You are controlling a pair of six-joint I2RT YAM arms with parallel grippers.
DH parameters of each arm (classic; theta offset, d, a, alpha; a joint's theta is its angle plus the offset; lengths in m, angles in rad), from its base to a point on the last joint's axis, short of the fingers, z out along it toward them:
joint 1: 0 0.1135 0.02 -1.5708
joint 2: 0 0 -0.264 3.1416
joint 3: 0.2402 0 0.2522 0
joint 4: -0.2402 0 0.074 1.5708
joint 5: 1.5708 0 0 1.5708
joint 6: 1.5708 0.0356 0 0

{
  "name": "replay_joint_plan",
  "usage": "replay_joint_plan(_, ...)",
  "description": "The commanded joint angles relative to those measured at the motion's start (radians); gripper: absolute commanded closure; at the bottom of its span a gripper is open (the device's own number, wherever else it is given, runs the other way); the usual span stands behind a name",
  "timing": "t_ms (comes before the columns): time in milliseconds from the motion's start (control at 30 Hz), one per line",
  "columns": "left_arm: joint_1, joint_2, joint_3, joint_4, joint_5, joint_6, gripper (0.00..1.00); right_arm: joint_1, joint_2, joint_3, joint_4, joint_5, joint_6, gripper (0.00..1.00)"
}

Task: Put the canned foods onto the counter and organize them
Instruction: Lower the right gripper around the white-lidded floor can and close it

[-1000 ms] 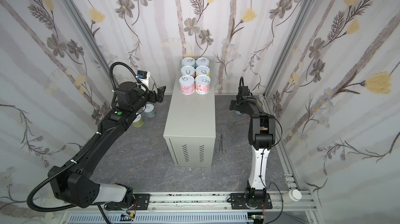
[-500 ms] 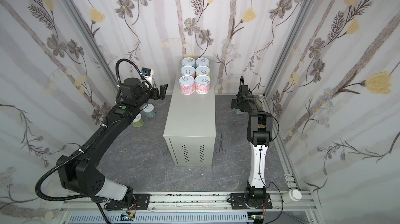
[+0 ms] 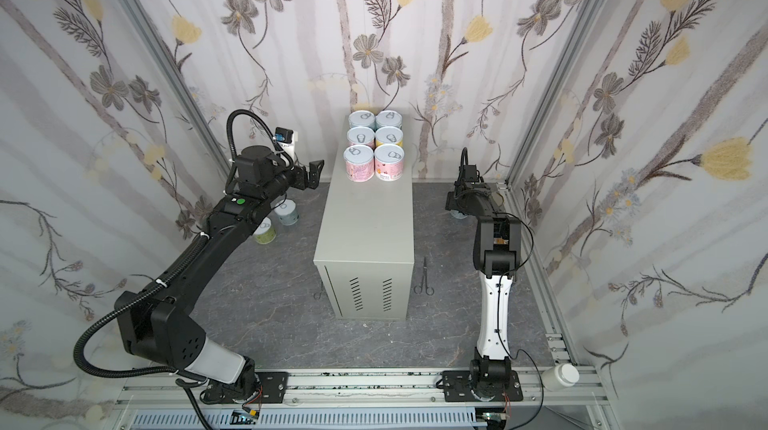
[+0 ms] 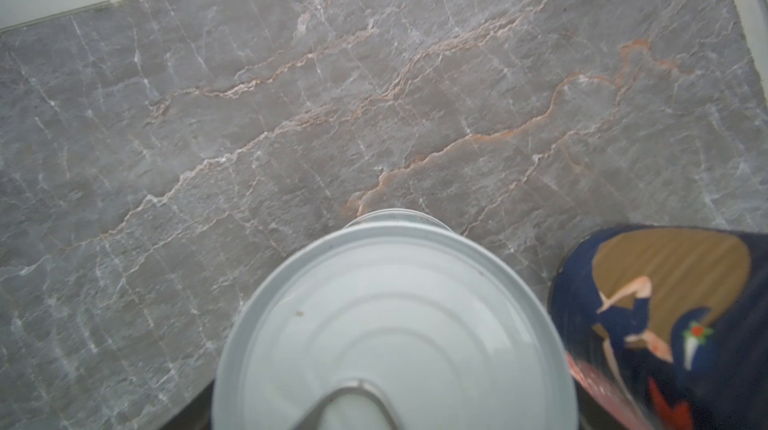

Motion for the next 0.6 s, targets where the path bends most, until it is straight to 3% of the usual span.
replay_joint_plan(0, 0.001, 0.007, 0.020, 0.011, 0.011, 0.004, 0.00, -0.001, 0.017, 0.010, -0.015, -0.016, -0.008, 0.25)
replay_joint_plan(433, 0.001, 0.019, 0.036, -0.004, 0.017, 0.002, 0.00, -0.003, 0.032, 0.020, -0.020, -0.050, -0.017, 0.35)
replay_joint_plan(567, 0.001, 0.035, 0.051, -0.011, 0.028, -0.003, 0.00, -0.002, 0.029, 0.020, -0.026, -0.050, -0.017, 0.18)
